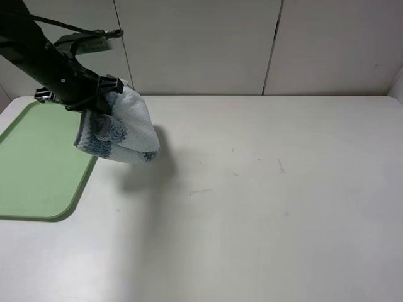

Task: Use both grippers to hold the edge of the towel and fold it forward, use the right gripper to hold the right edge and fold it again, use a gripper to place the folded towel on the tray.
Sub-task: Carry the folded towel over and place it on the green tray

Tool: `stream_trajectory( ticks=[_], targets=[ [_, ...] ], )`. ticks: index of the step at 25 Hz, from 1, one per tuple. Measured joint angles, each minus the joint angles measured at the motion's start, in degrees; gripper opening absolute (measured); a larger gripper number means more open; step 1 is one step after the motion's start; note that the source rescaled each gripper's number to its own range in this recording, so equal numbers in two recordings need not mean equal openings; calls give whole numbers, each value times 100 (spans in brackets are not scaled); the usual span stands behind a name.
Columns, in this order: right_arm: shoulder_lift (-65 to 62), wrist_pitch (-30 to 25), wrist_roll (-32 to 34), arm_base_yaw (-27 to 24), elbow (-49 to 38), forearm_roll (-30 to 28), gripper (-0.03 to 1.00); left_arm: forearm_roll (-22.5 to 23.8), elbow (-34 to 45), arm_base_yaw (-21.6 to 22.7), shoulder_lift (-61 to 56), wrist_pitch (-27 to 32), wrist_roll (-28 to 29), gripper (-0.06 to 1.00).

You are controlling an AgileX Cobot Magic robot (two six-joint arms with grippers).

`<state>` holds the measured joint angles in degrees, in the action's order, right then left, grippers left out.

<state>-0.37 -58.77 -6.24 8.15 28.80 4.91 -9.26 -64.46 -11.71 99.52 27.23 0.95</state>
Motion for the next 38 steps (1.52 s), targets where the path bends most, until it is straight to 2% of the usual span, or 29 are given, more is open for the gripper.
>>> stream_trajectory(
  ticks=[5, 12, 17, 21, 27, 33, 34, 35, 37, 38],
  targets=[
    [0, 0, 0, 0, 0, 0, 100, 5, 0, 471, 0, -261, -154, 17],
    [0, 0, 0, 0, 0, 4, 100, 5, 256, 1045, 86, -954, -245, 17],
    [0, 0, 0, 0, 0, 4, 100, 5, 275, 1457, 94, -1094, -293, 17],
    [0, 0, 0, 0, 0, 7, 100, 5, 391, 1716, 217, -1559, -319, 17],
    [0, 0, 0, 0, 0, 11, 100, 5, 463, 1782, 752, -2212, -330, 17],
    [0, 0, 0, 0, 0, 11, 100, 5, 557, 1829, 895, -2395, -330, 18],
    [0, 0, 0, 0, 0, 11, 100, 5, 559, 1841, 895, -2383, -330, 22],
    [0, 0, 0, 0, 0, 11, 100, 5, 559, 1847, 895, -2367, -330, 32],
    [0, 0, 0, 0, 0, 11, 100, 5, 559, 1877, 895, -2330, -330, 68],
    [0, 0, 0, 0, 0, 11, 100, 5, 559, 1904, 897, -2331, -330, 78]
  ],
)
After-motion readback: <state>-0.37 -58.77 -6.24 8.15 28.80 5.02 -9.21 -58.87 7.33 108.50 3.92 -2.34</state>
